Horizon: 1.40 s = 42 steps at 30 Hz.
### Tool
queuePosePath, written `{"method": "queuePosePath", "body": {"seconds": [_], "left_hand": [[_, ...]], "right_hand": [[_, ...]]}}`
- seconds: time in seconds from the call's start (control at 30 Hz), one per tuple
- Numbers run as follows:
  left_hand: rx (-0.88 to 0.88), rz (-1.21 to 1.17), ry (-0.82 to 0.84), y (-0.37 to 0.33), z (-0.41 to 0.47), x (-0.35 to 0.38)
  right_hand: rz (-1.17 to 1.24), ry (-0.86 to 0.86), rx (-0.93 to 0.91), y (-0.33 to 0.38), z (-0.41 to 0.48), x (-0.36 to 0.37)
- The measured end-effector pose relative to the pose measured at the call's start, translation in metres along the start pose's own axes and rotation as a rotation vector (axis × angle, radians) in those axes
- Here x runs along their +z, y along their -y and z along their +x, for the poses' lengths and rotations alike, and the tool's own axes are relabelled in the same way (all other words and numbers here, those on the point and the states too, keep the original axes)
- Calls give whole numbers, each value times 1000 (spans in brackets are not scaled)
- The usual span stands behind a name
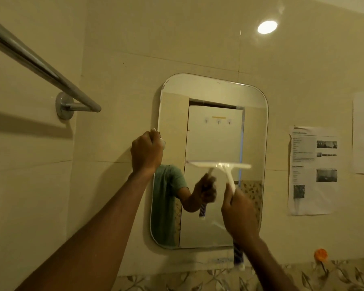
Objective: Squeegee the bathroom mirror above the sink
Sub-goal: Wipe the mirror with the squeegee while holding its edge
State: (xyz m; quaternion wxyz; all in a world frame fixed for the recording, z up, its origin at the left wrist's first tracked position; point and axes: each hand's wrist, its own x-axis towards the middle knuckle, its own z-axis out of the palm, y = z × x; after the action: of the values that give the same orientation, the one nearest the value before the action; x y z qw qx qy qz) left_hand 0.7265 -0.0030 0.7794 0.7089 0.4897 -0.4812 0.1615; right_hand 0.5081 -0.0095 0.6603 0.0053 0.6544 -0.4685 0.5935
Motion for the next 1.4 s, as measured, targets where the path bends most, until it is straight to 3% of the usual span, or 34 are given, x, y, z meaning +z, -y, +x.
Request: {"method": "queuePosePath", "body": {"seconds": [0.17,0.33,0.5,0.73,0.9,1.1,1.23,1.4], "left_hand": [[-4,19,-3,8,-17,-2],[-34,38,-8,7,-20,0],[-48,41,-33,8,-20,1],[-68,11,-26,7,-24,-4],[-77,27,40,6,-23,-9],[-99,72,107,5,-19,-14],[-90,86,101,8,-17,-14],[-91,102,145,7,-15,-15]], "right_hand": [[-20,105,65,-12,-30,-15],[62,-74,-61,22,76,-60],[-5,-94,1,34,145,-84],[70,-11,34,-38,14,-19],[59,9,110,-29,-35,-14],[102,-129,-84,42,96,-57],[9,-121,-100,86,180,-86],[-21,-62,-60,69,152,-73]]}}
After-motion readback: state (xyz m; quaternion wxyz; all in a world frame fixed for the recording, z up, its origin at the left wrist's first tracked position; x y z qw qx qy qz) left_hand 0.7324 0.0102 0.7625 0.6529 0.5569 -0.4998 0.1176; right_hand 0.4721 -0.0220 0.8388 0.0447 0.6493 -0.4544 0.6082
